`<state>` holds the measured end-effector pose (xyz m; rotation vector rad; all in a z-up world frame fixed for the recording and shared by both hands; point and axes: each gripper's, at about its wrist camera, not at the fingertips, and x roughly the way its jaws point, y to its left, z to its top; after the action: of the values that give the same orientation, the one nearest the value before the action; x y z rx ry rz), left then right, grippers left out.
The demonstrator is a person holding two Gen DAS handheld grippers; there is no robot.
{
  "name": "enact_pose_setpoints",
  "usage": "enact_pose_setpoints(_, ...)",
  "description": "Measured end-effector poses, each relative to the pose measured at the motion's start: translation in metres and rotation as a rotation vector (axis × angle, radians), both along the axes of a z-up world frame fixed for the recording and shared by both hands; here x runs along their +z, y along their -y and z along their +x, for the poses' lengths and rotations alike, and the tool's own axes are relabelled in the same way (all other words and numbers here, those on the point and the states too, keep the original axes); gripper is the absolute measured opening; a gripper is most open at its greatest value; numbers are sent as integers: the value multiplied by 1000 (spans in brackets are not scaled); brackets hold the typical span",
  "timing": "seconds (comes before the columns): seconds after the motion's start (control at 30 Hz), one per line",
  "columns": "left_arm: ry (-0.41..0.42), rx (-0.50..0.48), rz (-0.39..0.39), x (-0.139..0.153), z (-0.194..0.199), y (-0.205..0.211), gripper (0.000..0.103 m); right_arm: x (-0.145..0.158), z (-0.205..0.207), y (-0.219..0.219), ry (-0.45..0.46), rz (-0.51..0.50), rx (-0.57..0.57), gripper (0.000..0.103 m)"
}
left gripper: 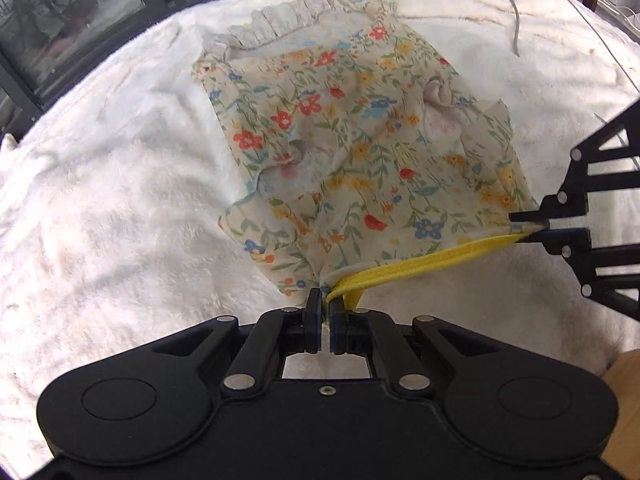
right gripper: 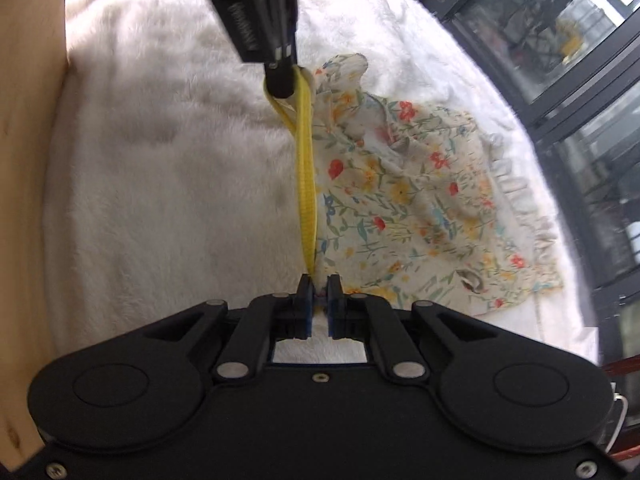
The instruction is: Fold clothes
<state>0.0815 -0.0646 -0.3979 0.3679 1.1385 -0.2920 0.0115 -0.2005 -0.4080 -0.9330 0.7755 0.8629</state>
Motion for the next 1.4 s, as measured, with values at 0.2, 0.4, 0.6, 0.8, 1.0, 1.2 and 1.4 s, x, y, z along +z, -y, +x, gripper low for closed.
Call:
enact_pose_setpoints(0.2,-121,-98,58,-1,8,9,53,17,31,11,-308,34,-71,75)
enact_pose_setpoints(0.4,-121,-117,86,21,2,7,64,74,46,41,-453,148,-226,77)
enact_pose_setpoints(0.6,-97,142,26,78,1,-5,65,110,49,42,-231,260,-747,78)
enact_pose_setpoints(0.8,12,107,6,131,-18,-11,68,137,28,42,-381,419,-923,81)
enact_pose_setpoints(1.0,-43,151,33,123,-10,-18,71,144,25,41,-295,363,-963,83)
enact_pose_setpoints(1.2,-69,133,33,114,-11,-19,71,137,31,27,-302,344,-920,83)
enact_pose_setpoints(1.4,-58,137,11,119,-15,-22,72,142,28,28,-296,349,-909,83)
